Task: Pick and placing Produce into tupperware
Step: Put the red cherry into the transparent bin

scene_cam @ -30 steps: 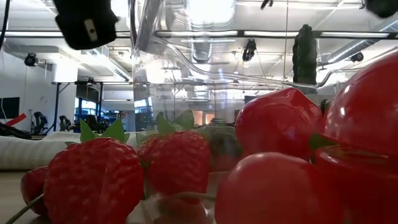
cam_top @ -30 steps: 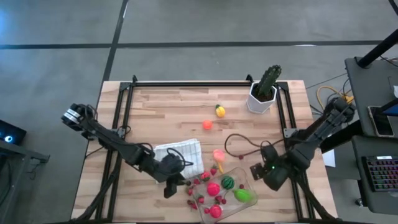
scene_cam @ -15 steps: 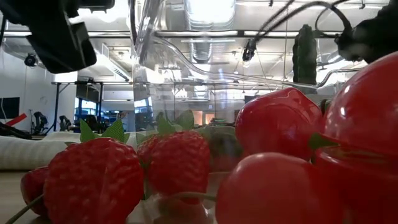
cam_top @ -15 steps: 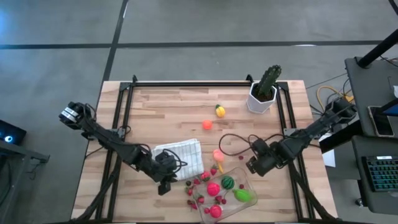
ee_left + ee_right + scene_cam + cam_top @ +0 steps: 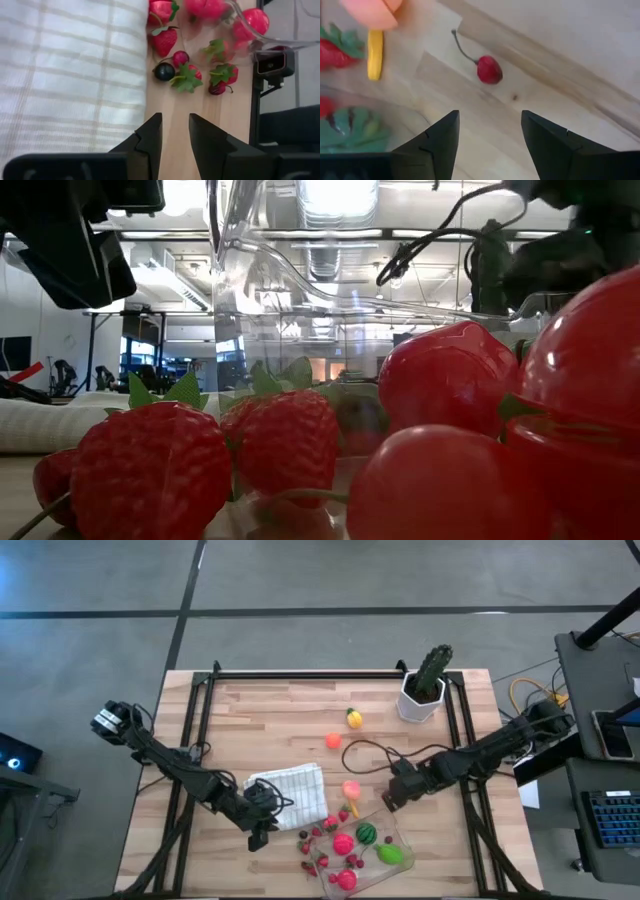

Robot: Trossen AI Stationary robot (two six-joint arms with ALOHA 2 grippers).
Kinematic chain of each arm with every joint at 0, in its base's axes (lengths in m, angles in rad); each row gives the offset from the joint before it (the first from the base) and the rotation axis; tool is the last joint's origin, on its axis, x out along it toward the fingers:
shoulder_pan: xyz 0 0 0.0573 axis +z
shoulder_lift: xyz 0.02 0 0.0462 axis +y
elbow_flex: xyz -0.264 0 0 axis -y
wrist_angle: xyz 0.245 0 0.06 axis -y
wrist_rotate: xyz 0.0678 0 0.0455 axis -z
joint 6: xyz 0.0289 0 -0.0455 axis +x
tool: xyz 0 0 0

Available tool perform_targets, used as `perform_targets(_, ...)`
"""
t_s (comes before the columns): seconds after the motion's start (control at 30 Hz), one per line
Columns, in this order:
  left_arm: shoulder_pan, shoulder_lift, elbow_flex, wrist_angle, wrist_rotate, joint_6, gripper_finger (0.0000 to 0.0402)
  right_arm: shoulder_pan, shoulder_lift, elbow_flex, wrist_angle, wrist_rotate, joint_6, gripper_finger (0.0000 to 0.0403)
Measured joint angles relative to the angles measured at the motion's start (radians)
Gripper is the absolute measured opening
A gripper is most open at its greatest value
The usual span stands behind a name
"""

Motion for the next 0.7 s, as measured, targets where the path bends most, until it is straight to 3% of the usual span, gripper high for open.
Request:
perform_targets(0.37, -0.013, -0.006, -0.013, 0.032, -0.002, -0.002, 0.0081, -0.099, 0.043, -0.004, 0.043, -0.091, 0.023, 0.0198)
perform_targets(0.7, -0.016, -0.006, -0.013, 0.039, -0.002, -0.002, 0.0081, -0.14, 0.175, 0.0, 0.164, -0.177, 0.045, 0.0198)
